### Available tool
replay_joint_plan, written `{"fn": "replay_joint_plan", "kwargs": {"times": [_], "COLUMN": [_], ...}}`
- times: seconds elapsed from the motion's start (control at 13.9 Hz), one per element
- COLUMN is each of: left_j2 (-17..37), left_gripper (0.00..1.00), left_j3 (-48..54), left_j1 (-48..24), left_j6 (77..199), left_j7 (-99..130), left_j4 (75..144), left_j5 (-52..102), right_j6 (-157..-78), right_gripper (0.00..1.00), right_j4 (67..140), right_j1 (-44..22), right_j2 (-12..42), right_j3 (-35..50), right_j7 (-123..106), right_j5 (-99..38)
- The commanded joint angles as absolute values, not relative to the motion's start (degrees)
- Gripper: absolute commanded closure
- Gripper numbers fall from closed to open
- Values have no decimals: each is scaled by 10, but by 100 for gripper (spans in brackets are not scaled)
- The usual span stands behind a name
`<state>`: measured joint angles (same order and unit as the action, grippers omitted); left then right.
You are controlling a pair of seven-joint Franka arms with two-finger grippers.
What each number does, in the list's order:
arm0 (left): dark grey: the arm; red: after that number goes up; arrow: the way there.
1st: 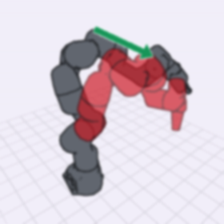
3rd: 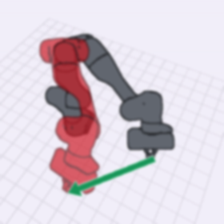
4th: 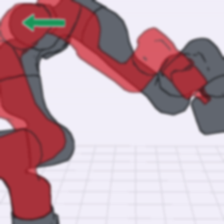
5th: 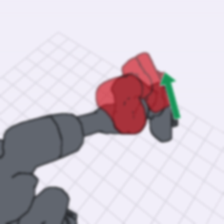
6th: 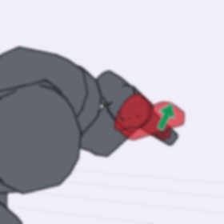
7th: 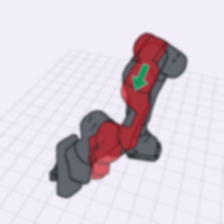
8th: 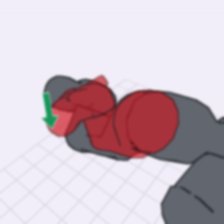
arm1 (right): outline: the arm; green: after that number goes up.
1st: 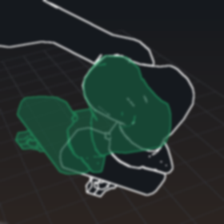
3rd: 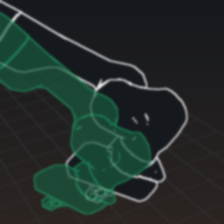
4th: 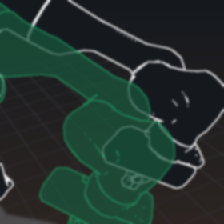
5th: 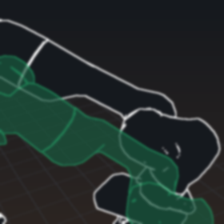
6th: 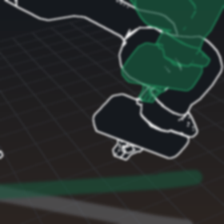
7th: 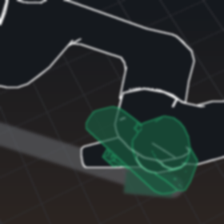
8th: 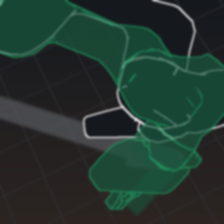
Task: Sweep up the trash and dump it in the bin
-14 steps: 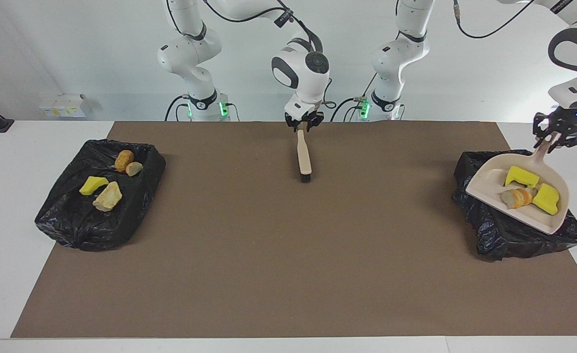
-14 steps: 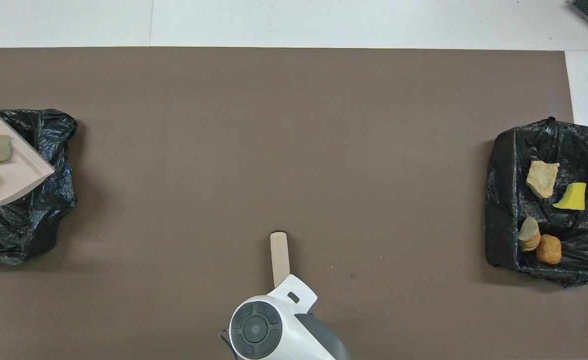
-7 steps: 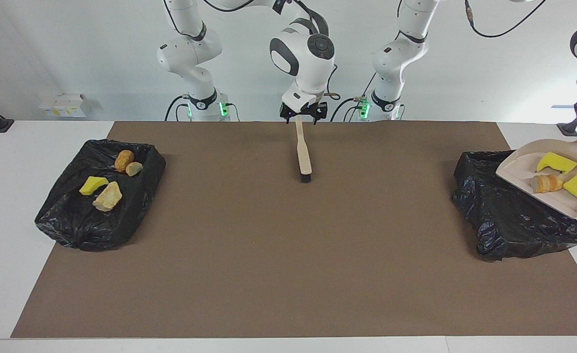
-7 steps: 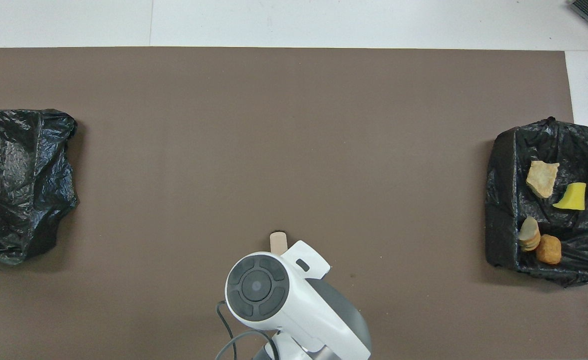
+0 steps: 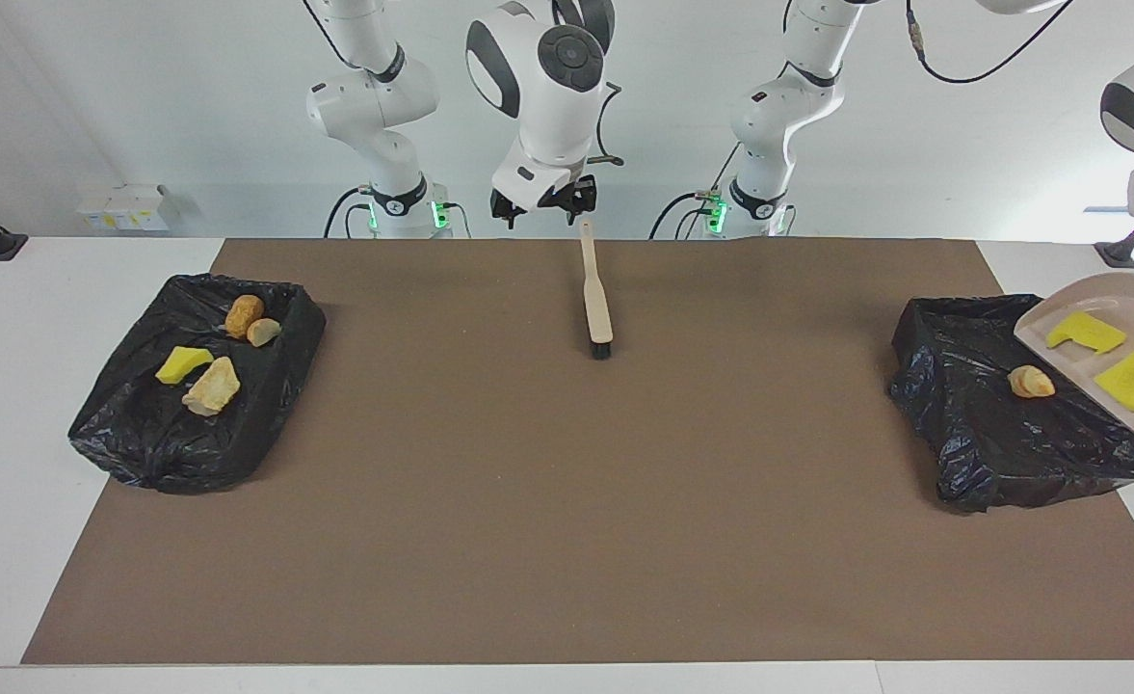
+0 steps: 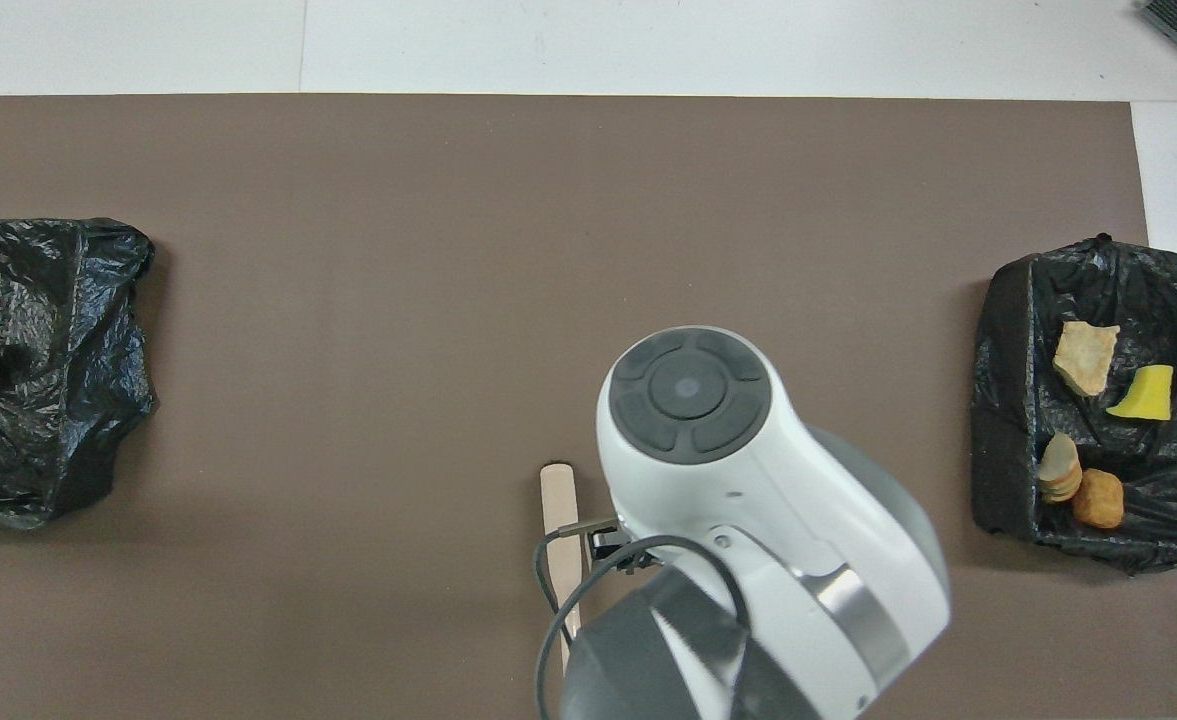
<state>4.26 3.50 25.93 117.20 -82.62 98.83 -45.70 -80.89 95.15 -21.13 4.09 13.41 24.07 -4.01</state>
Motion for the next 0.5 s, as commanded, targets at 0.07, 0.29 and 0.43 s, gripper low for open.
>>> {"fn": "replay_joint_plan", "kwargs": {"times": [0.07,0.29,0.43], "left_j2": [50,49,50], "left_gripper": [100,100,100], "left_j3": [27,28,28], "left_j1": [194,164,160], "left_j6": [1162,1153,1143], "left_j7": [-831,-830,-830], "left_j4": [975,975,975], "left_j5": [-546,-616,-630], "right_j6": [-773,-745,-742], "right_gripper": [0,0,0], "right_j4": [926,894,888], "right_j1": [-111,-42,-21], "right_j2": [13,13,12], "right_j3": [136,133,132], "right_j7": [86,-46,-78], "right_j5": [-32,-28,-3]}}
